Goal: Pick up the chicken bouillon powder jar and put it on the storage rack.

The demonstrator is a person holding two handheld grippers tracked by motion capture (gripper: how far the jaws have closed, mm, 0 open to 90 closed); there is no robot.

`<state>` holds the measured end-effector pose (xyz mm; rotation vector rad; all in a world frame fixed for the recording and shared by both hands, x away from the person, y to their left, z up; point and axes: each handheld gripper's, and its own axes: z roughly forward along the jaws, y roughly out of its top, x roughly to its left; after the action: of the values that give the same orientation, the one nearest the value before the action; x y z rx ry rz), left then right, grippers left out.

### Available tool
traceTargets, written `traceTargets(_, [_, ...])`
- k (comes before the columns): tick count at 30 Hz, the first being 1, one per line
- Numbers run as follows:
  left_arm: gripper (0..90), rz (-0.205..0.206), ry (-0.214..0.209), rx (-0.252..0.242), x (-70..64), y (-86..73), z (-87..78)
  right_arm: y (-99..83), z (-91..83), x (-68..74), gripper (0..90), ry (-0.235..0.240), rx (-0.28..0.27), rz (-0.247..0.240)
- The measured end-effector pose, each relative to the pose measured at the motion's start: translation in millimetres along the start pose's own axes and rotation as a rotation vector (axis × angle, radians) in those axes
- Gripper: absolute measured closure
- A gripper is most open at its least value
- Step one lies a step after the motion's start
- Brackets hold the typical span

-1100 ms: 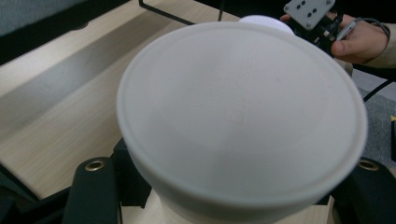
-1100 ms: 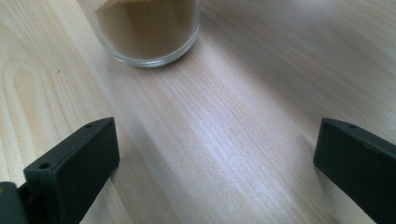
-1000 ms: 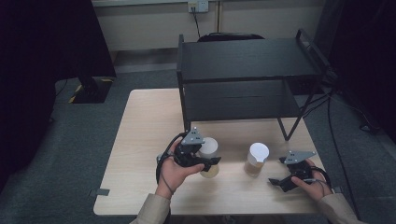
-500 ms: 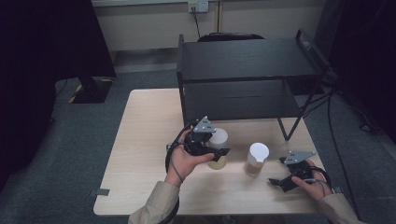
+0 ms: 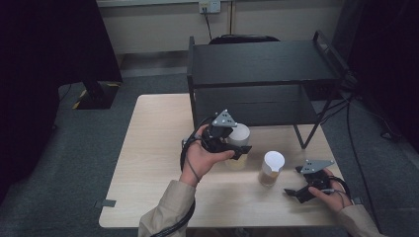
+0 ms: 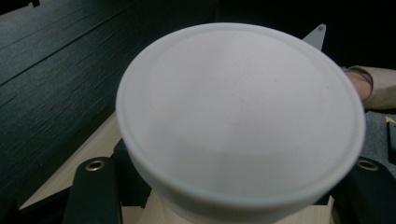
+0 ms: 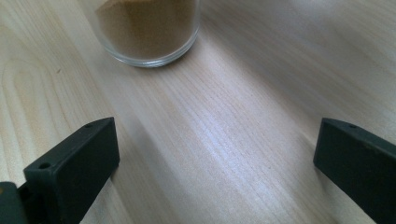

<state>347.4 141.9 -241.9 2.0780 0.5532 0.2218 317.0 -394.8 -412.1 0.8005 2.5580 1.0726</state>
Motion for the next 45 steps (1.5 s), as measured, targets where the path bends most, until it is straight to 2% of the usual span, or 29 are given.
traceTargets(3, [35.0,0.009,0.008,0.002,-2.2,7.7,-0.9,0.0,0.0,-0.1,0.0,0.000,0.000,-0.001])
traceTargets(9, [35.0,0.002,0.007,-0.011,-1.3,18.1,-5.0,0.1,0.0,0.0,0.0,0.000,0.000,0.001])
traceTargets(14, [35.0,0.021,0.025,0.000,-3.1,37.0,-10.6,0.1,0.0,0.0,0.0,0.000,0.000,0.001])
traceTargets(25, [35.0,0.041,0.020,0.002,-1.5,71.2,-18.6,0.1,0.0,0.0,0.0,0.000,0.000,0.000])
traceTargets(36, [35.0,0.054,0.015,0.012,2.1,96.9,-22.9,0.1,0.0,0.0,0.0,0.000,0.000,0.001])
traceTargets(45, [35.0,0.055,0.014,0.002,2.1,114.9,-28.4,0.4,-0.1,0.0,0.0,0.000,0.002,0.001])
